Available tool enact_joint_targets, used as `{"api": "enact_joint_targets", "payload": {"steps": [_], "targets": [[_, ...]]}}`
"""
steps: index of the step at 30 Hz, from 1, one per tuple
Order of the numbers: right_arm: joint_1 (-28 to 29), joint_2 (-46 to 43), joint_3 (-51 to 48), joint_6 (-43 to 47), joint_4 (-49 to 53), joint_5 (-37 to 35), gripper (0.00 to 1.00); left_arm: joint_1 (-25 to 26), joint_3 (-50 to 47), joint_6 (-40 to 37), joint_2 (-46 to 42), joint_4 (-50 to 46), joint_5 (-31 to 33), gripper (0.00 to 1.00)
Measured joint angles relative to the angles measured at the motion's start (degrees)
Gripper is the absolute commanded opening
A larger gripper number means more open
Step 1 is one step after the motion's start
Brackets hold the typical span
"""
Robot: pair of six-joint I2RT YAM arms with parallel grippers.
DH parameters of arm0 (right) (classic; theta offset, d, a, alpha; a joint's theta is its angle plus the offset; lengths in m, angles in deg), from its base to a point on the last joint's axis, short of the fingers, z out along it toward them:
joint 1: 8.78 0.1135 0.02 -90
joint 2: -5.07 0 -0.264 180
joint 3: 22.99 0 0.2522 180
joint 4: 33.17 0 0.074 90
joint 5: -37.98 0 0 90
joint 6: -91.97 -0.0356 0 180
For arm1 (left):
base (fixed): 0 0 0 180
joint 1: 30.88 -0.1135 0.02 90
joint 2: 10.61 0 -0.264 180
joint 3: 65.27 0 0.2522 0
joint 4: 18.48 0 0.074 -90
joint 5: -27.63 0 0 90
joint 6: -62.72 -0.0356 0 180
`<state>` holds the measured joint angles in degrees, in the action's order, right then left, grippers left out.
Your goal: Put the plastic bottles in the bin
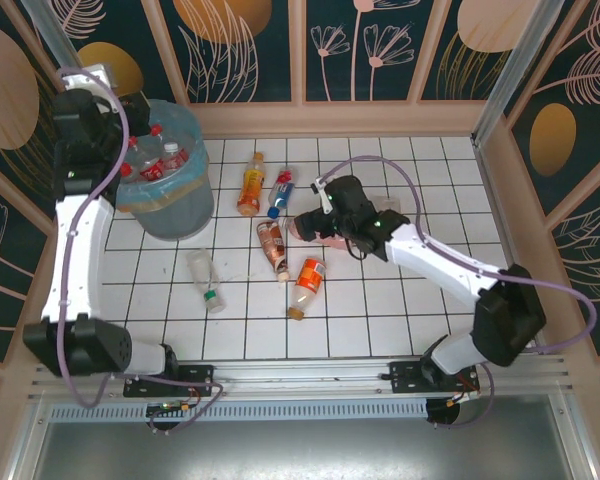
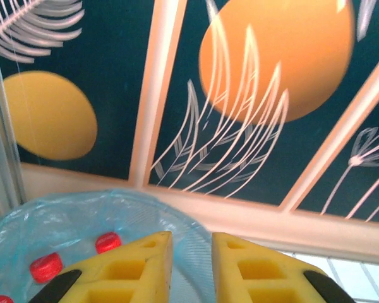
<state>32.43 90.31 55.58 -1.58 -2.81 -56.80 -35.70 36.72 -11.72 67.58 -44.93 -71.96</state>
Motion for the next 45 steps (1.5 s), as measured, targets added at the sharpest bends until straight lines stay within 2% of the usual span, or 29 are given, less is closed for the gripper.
{"api": "enact_joint_targets", "payload": {"steps": [5, 7, 12, 16, 25, 33, 39, 45], "targets": [[-2.58, 6.80, 3.87, 5.22, 5.18, 3.26, 0.99, 2.08, -12.22, 1.51, -9.46, 3.93, -3.32, 0.25], [-2.86, 9.22, 5.16, 7.28, 6.67, 3.82, 0.99, 5.40, -16.20, 1.44, -11.37, 4.37, -3.72, 0.26], [-3.28, 14.58, 7.98, 10.91, 8.26, 4.44, 0.99, 18.21, -25.86, 1.42, -14.16, 6.75, -5.81, 0.28], [-4.66, 17.68, 8.46, 12.26, 8.57, 4.44, 0.99, 23.12, -31.36, 1.51, -15.21, 8.04, -6.71, 0.27], [-6.29, 23.10, 9.03, 14.53, 9.84, 4.44, 0.97, 25.75, -37.03, 3.04, -13.90, 9.60, -8.26, 0.31], [-7.26, 25.86, 9.33, 15.63, 10.62, 4.42, 0.83, 26.21, -37.35, 4.68, -13.92, 10.38, -8.46, 0.32], [-8.15, 25.92, 9.42, 16.39, 10.88, 4.44, 0.66, 26.21, -37.33, 4.85, -13.92, 10.34, -8.13, 0.36], [-8.24, 22.18, 8.76, 16.35, 11.08, 4.31, 0.59, 26.21, -34.84, 5.66, -13.70, 8.63, -7.45, 0.39]]}}
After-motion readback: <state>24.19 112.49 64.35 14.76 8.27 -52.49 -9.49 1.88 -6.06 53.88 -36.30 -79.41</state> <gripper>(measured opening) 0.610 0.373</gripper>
